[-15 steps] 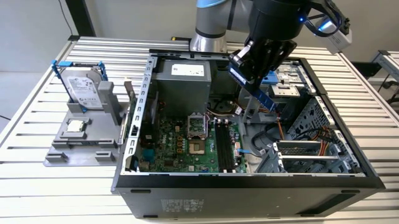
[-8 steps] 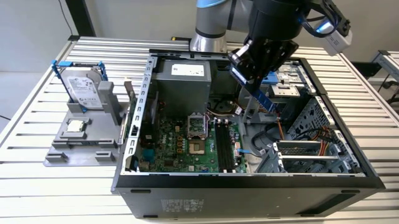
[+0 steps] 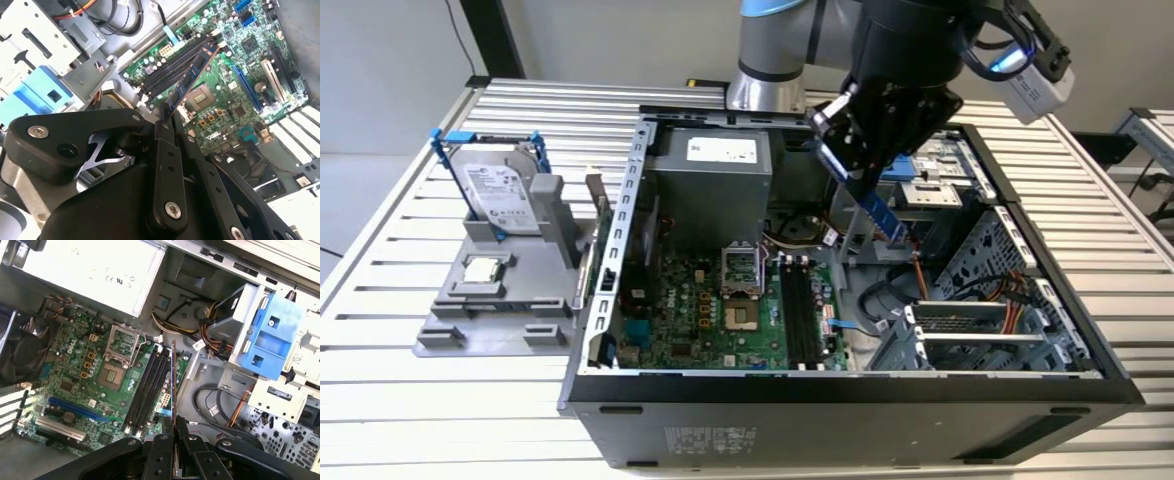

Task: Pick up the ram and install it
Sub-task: 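Insert the ram into the slot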

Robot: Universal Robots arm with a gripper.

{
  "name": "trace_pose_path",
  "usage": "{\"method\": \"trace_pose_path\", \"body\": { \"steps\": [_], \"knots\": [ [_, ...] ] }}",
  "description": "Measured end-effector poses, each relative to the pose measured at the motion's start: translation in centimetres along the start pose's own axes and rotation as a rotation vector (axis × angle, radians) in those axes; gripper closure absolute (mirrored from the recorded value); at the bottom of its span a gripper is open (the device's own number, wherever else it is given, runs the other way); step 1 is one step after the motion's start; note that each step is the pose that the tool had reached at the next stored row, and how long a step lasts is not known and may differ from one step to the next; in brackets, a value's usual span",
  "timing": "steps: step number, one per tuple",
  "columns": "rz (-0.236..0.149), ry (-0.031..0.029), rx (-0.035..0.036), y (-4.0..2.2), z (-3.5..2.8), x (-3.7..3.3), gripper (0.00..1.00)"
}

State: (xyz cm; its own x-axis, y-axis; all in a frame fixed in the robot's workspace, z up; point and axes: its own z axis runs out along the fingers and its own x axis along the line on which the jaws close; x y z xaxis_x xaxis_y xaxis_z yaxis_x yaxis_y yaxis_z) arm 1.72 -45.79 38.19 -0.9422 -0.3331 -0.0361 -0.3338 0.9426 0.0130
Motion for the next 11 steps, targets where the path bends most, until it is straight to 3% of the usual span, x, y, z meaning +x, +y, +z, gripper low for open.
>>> {"method": "trace_pose_path", "body": {
  "steps": [11],
  "knots": [
    [0.11, -0.0014, 0.004, 0.0, 0.0, 0.0, 1.0]
  ]
}}
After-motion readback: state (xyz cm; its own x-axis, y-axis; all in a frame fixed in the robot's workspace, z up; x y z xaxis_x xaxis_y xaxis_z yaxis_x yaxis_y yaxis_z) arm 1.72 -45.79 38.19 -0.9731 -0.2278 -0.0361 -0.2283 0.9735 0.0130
